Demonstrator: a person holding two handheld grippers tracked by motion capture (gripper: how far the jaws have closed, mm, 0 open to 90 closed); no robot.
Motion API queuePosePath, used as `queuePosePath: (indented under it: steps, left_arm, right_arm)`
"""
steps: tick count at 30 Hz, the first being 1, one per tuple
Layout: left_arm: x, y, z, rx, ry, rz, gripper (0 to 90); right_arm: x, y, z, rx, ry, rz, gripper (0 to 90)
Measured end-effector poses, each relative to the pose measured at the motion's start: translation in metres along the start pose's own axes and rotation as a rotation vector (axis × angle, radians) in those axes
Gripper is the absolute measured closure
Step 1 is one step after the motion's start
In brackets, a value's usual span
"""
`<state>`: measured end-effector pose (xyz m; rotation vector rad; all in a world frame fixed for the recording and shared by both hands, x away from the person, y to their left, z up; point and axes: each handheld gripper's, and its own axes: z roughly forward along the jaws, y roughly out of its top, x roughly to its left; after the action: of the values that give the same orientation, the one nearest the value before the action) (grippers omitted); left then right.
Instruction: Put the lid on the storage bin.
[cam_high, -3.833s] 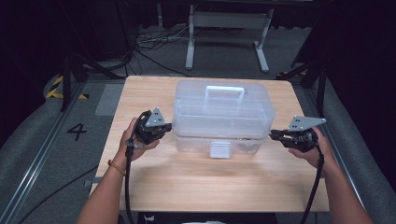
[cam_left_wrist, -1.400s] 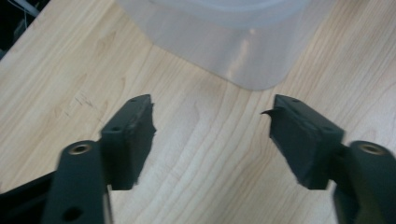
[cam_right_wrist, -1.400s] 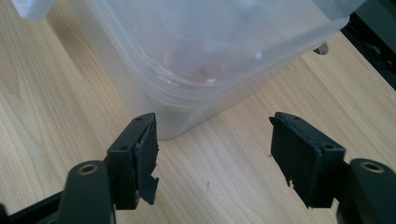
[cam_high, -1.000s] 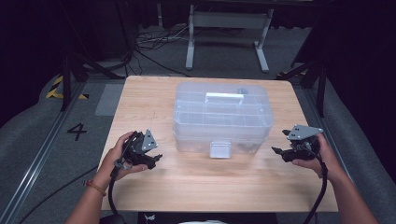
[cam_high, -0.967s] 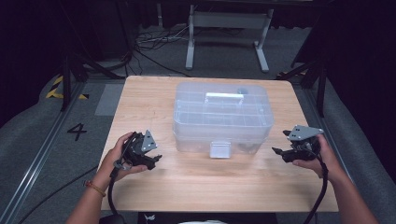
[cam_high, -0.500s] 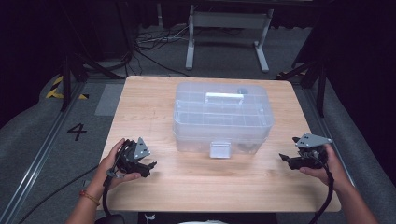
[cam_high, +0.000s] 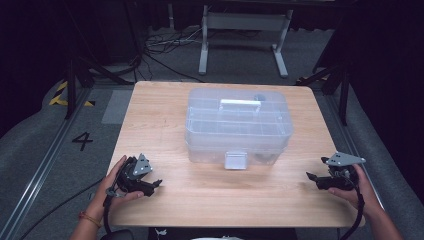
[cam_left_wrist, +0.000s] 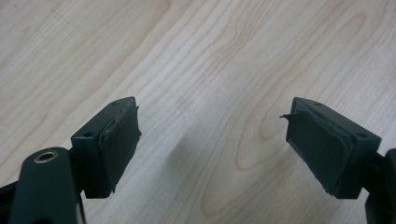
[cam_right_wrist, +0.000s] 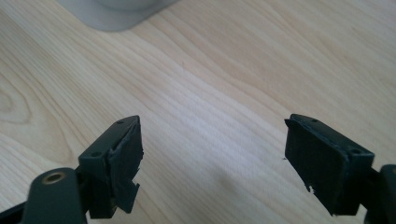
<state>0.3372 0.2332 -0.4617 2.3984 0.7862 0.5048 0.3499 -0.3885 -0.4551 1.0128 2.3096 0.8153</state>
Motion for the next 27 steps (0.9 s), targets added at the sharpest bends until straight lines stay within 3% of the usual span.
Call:
queuePosePath:
  steps: [9,15,20,27]
  left_arm:
    - [-0.002,-0.017,-0.002,-0.025,-0.03,-0.062,16.9]
    - [-0.002,-0.028,-0.003,-0.054,-0.036,-0.114,16.4]
    - [0.0,-0.036,-0.002,-0.077,-0.048,-0.226,14.7]
    - [0.0,-0.037,-0.003,-0.072,-0.036,-0.237,13.5]
  right_arm:
    - [-0.002,-0.027,-0.001,0.017,0.02,0.059,19.6]
    - [-0.007,-0.045,-0.003,-0.018,0.049,0.159,19.1]
    - [-0.011,-0.053,-0.002,-0.051,0.066,0.218,17.7]
    - [-0.011,-0.053,-0.002,-0.05,0.066,0.212,16.9]
